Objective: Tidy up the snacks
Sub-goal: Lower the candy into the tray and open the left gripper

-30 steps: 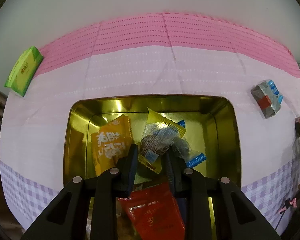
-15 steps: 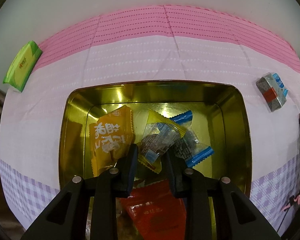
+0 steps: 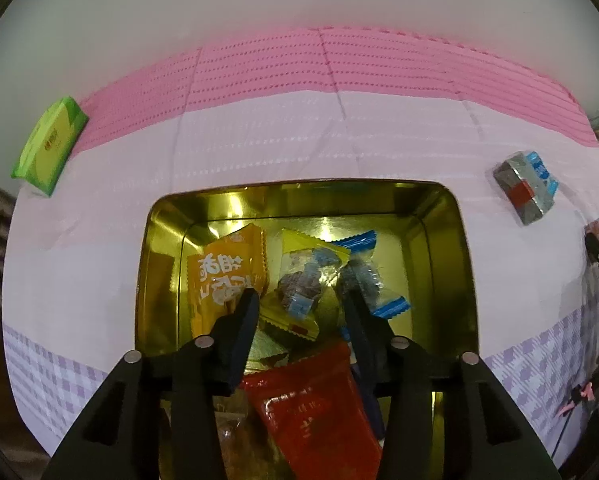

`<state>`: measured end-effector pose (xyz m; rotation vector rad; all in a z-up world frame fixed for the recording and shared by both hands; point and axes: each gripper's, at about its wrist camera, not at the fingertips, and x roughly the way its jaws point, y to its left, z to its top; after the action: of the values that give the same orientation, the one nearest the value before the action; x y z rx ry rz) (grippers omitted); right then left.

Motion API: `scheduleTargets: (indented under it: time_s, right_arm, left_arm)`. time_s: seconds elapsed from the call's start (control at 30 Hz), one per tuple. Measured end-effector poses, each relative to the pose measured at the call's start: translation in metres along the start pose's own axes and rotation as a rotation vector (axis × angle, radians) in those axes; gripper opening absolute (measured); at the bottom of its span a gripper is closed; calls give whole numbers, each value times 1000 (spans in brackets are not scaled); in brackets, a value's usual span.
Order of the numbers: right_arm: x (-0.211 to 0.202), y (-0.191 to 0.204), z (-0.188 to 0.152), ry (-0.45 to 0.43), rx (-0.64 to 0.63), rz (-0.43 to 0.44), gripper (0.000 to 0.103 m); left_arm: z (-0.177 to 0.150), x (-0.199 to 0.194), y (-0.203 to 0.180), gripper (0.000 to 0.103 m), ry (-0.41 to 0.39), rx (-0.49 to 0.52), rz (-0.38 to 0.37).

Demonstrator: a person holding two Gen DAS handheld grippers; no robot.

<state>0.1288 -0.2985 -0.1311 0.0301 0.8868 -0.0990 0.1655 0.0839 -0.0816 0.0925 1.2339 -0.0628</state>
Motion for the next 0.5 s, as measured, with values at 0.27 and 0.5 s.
scheduleTargets:
  time_s: [0.27,0.5]
  right_arm:
    - [0,1,0,0,0,1,26]
    - [-1,0,0,0,1,2,26]
  left_arm:
    - [-7,-33,-9,47,-110,23,36]
    - [-25,-71,7,48,-217,-21,62]
